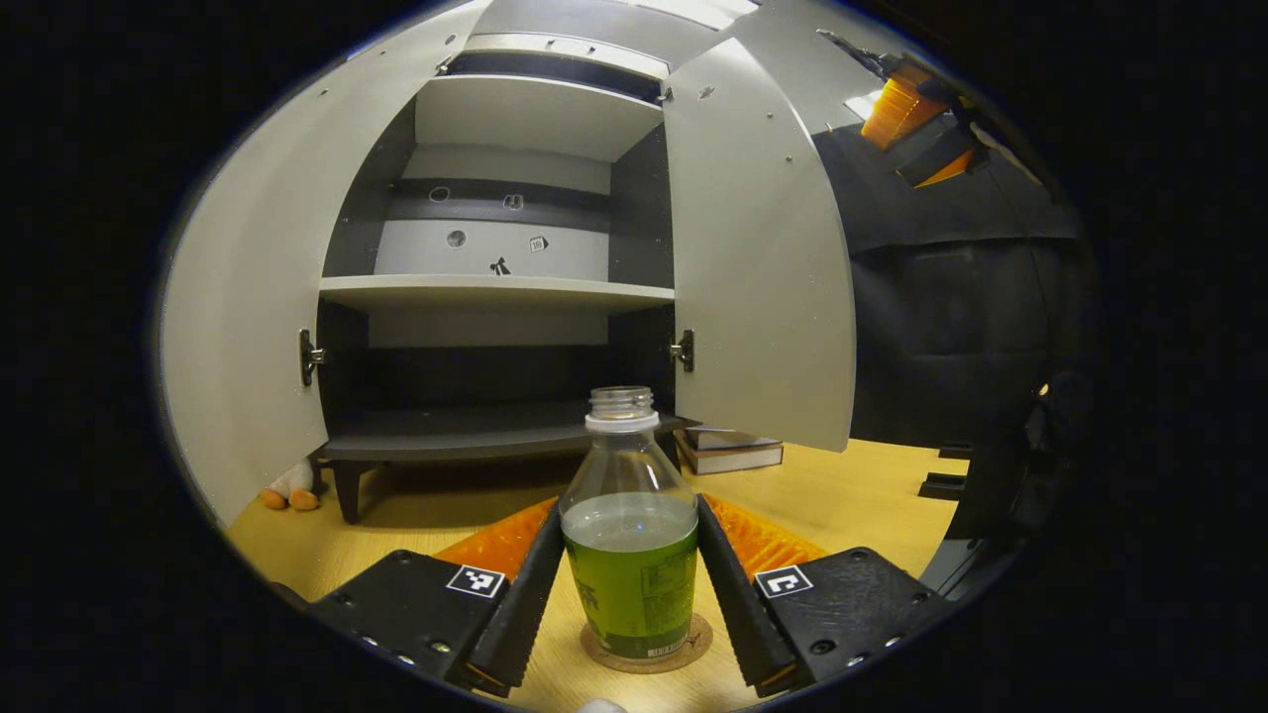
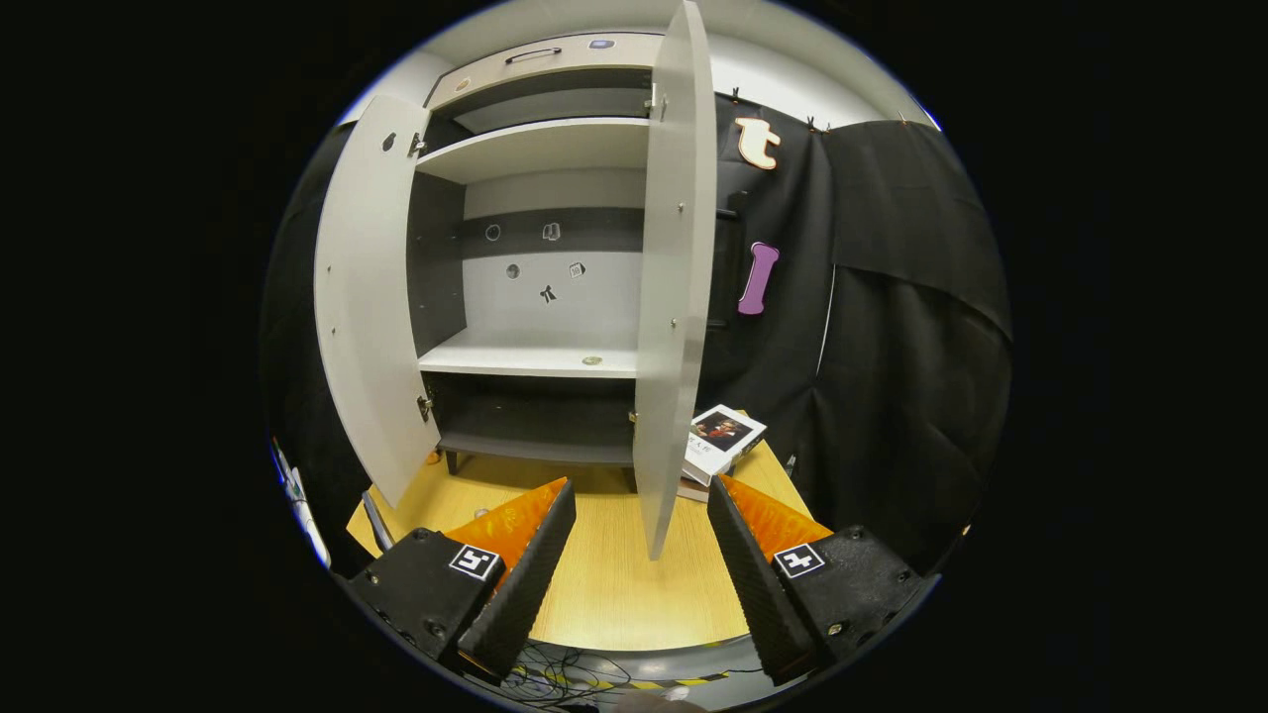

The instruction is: Grasp the bottle in the cabinet with the left hand and place it on the coaster, then close the right door with the right hand and the left door with the left hand.

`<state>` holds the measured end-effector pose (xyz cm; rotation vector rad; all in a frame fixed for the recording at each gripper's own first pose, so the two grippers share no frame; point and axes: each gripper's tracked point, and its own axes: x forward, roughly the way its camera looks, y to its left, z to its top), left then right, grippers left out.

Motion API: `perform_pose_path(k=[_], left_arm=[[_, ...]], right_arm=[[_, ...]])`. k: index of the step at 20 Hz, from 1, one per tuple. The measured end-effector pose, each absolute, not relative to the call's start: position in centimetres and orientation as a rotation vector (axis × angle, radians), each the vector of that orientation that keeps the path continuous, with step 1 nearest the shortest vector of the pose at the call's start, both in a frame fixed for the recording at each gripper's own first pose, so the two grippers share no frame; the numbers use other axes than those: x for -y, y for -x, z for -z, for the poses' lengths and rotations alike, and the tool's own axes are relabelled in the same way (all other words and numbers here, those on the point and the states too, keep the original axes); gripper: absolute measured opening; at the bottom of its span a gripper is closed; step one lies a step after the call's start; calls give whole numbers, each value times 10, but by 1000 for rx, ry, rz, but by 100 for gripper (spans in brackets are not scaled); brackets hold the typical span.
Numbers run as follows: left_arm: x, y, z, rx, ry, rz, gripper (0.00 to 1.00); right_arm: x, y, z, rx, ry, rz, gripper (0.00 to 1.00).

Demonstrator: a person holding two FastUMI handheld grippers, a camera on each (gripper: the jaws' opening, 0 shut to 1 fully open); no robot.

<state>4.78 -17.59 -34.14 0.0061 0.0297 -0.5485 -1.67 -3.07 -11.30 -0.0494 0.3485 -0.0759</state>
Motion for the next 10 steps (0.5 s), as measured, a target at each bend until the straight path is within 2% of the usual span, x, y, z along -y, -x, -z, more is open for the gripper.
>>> perform_pose_path(k=[4,6,7,10], left_arm=[[177,-47,345,-60,-27,561,80],[174,-45,339,-61,-40,551,95],[175,-45,333,-57,-39,549,97],[173,-46,306,-31,-15,537,96]], right_arm=[[32,15,114,-353,42,79,83],[31,13,112,-348,34,79,83],[31,11,113,-347,34,80,83],[28,9,112,-341,23,77,83]])
